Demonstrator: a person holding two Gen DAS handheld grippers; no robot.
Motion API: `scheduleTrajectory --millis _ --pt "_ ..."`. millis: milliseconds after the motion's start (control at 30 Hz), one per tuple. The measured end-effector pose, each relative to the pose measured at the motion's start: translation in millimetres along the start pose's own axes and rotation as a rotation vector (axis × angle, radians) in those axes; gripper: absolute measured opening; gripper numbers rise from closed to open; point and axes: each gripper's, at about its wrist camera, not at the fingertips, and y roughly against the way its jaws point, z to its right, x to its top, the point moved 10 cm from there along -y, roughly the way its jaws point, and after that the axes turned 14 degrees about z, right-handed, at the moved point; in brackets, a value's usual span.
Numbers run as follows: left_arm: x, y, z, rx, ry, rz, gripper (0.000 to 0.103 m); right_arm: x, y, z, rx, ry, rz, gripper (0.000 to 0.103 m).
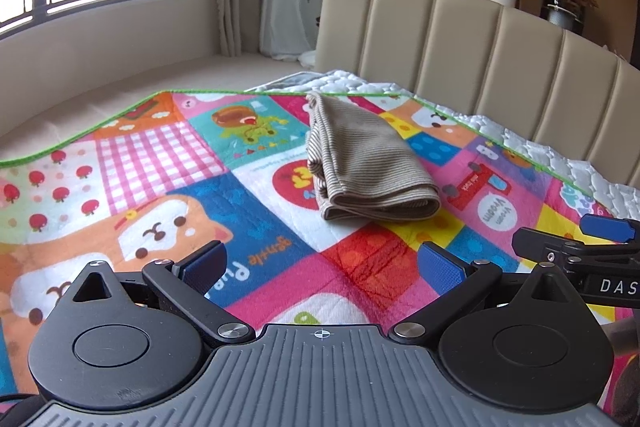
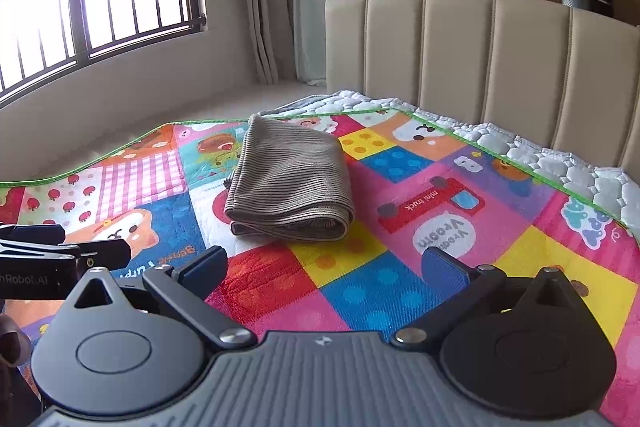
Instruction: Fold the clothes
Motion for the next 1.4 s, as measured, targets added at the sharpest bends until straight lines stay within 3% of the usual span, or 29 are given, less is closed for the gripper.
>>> scheduleTrajectory --millis 667,1400 --pt "3 2 -4 0.017 0.012 0.011 0.103 -2 -1 -2 0.002 0.004 -0.009 0.103" --pt "4 6 5 -0.010 -0.014 0.027 0.103 9 7 -4 0.015 0.012 0.048 0.103"
